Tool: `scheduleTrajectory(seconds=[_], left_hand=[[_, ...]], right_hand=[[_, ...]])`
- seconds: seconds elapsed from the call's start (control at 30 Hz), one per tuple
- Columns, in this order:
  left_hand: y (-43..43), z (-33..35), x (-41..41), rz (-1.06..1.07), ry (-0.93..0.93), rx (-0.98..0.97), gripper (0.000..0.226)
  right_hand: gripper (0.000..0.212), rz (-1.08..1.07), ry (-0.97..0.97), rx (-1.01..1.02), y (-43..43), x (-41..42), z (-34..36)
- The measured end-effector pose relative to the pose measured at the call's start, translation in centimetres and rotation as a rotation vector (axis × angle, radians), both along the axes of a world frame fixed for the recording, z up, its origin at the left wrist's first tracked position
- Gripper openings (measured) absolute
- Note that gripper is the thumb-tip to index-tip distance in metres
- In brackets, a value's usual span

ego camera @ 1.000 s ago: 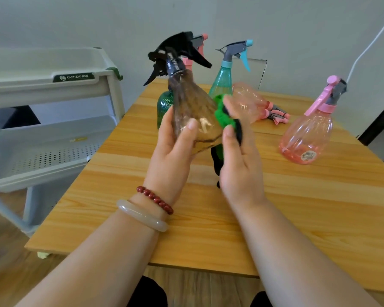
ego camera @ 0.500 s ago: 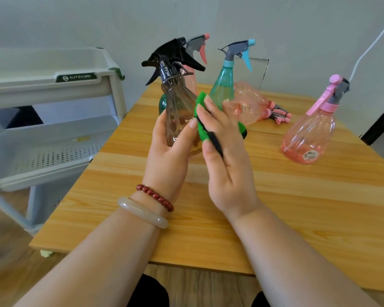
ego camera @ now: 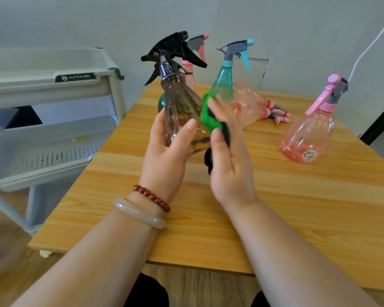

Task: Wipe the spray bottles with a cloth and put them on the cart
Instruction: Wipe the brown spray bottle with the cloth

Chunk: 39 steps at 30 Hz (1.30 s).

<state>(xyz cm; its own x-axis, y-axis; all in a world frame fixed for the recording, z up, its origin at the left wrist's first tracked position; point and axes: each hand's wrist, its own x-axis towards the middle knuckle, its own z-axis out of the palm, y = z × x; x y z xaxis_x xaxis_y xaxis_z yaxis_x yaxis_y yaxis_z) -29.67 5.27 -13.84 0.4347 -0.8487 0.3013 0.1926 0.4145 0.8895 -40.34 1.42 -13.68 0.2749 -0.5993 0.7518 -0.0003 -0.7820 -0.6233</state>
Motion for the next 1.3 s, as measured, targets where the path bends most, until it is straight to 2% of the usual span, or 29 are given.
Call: scheduleTrajectory(seconds=[0.07, 0.13, 0.17, 0.2, 0.27, 0.3, 0.37, 0.43, 0.57, 0.63, 0.77, 0.9, 1.0, 1.1, 1.17, 1.23, 1.3], left_hand=[[0.0, 0.0, -0.1, -0.001, -0.005, 0.003, 0.068], [-0.1, 0.0, -0.4, -0.006, -0.013, 0.006, 0.068], [-0.1, 0.0, -0.6, -0.008, -0.013, 0.006, 0.069], [-0.1, 0.0, -0.6, -0.006, -0.012, 0.003, 0.07], [-0.2, 0.1, -0.5, 0.006, -0.013, 0.002, 0.07], [-0.1, 0.1, -0.4, 0.007, -0.014, 0.001, 0.069], [-0.1, 0.0, -0.2, -0.003, -0.021, -0.003, 0.069], [-0.1, -0.2, -0.1, -0.021, -0.024, -0.008, 0.07], [-0.2, -0.2, -0.4, -0.023, -0.001, 0.008, 0.079], [-0.2, -0.1, -0.5, 0.005, -0.035, 0.024, 0.08], [-0.3, -0.2, -0.6, 0.055, -0.172, 0.0, 0.065], [-0.3, -0.3, -0.7, 0.03, -0.111, -0.025, 0.077], [-0.1, -0.1, -0.7, 0.012, -0.096, -0.043, 0.09], [0.1, 0.2, -0.5, -0.02, 0.041, -0.045, 0.082], [0.2, 0.2, -0.3, -0.02, 0.082, -0.033, 0.077], [0.2, 0.1, -0.3, -0.021, 0.042, -0.035, 0.082], [0.2, 0.0, -0.4, -0.004, -0.001, -0.034, 0.086]], right_hand=[[0.033, 0.053, -0.119, 0.354, 0.0, -0.2, 0.4], [0.03, 0.054, -0.103, 0.472, -0.3, -0.6, 0.3], [0.03, 0.037, -0.086, 0.416, -0.1, -0.8, 0.4], [0.033, 0.06, -0.084, 0.293, 0.1, -1.0, 0.4], [0.037, 0.029, 0.04, -0.032, 0.3, -0.9, 0.1], [0.038, 0.004, 0.086, -0.131, 0.2, -0.7, 0.0], [0.039, -0.011, 0.061, -0.127, -0.1, 0.0, -0.2], [0.036, 0.053, -0.043, 0.054, 0.2, 0.0, 0.3], [0.027, 0.156, -0.242, 0.673, -0.3, -0.4, 0.4], [0.024, 0.187, -0.287, 0.756, -0.5, -0.6, 0.2], [0.031, 0.131, -0.273, 0.607, 0.2, -0.8, 0.9], [0.038, 0.043, -0.153, 0.385, 0.3, -1.0, 0.7], [0.042, 0.044, -0.04, 0.135, 0.2, -0.7, 0.3], [0.043, 0.004, 0.114, -0.147, 0.3, -0.3, 0.2], [0.042, 0.008, 0.147, -0.255, 0.3, -0.1, 0.1], [0.042, -0.014, 0.123, -0.235, 0.1, 0.0, 0.0], [0.041, 0.036, -0.001, 0.039, 0.0, -0.1, 0.0]])
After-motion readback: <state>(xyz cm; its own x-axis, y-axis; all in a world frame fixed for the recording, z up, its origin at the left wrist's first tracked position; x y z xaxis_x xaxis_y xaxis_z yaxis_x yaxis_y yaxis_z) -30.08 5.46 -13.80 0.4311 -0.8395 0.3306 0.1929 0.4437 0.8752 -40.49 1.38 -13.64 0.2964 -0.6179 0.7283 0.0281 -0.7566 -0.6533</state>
